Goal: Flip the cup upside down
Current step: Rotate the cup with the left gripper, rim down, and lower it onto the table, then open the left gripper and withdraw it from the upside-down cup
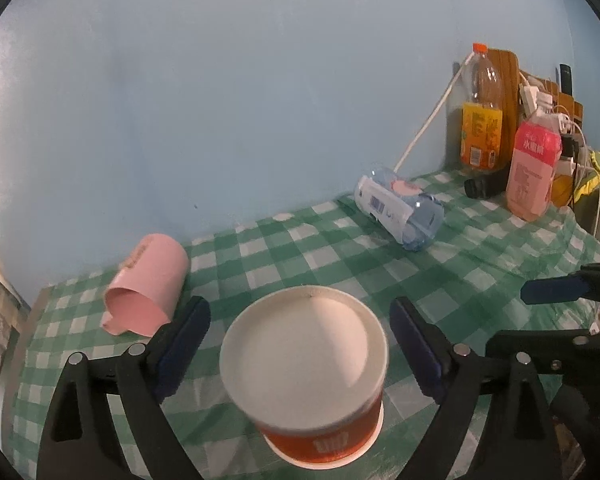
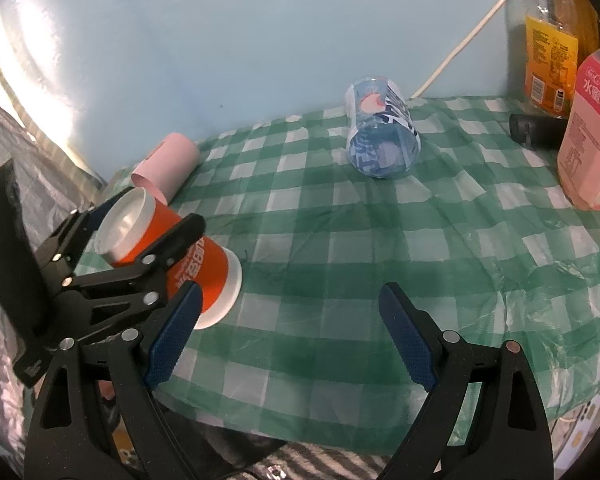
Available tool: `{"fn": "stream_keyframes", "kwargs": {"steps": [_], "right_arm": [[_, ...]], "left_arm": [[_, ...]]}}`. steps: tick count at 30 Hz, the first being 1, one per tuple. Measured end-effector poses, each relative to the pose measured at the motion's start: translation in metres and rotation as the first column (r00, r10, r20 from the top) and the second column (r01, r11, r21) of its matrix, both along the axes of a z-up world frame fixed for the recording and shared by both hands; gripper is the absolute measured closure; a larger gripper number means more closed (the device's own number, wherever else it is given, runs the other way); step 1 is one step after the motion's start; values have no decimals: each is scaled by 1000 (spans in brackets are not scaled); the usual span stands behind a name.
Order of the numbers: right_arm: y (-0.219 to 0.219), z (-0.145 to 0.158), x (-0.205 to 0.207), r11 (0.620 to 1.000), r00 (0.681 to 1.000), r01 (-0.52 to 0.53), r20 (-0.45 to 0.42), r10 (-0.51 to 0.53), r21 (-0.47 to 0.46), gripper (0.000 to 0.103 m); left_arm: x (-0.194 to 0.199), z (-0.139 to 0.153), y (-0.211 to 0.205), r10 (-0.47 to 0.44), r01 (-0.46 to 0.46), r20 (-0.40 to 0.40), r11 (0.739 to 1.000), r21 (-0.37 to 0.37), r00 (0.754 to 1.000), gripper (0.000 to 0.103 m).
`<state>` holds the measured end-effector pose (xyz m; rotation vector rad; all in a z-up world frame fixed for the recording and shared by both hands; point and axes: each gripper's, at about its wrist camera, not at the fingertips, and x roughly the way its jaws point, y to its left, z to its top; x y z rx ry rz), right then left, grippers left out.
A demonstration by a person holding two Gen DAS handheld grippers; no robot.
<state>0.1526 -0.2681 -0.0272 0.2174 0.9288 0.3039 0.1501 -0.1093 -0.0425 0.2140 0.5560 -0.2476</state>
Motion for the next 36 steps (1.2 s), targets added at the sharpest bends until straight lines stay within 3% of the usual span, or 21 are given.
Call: {"fn": "stream_keyframes", "kwargs": {"steps": [2,13,21,30,36], "right_arm": [[0,1,-3,1000,1000,6,11,-6,-1,13],[5,20,-29,993,981,62,188,-41,-103,12],[19,42,-56,977,938,88,346,-16,-193,11],[32,52,-85,968,903,90,429,20,-235,11],[31,54,-94,970,896,97,443,13,-224,11]], "left_arm": [[-5,6,4,8,-8,22,1000,-18,1000,0],[-41,41,22,69,-66,119,997,-31,991,0],[-71,54,54,124,-106,125,985,-138,984,0],[-110,58,77,172,-141,156,972,-189,973,0],[-128,47,72,110,-81,173,983,-165,979,0]]}}
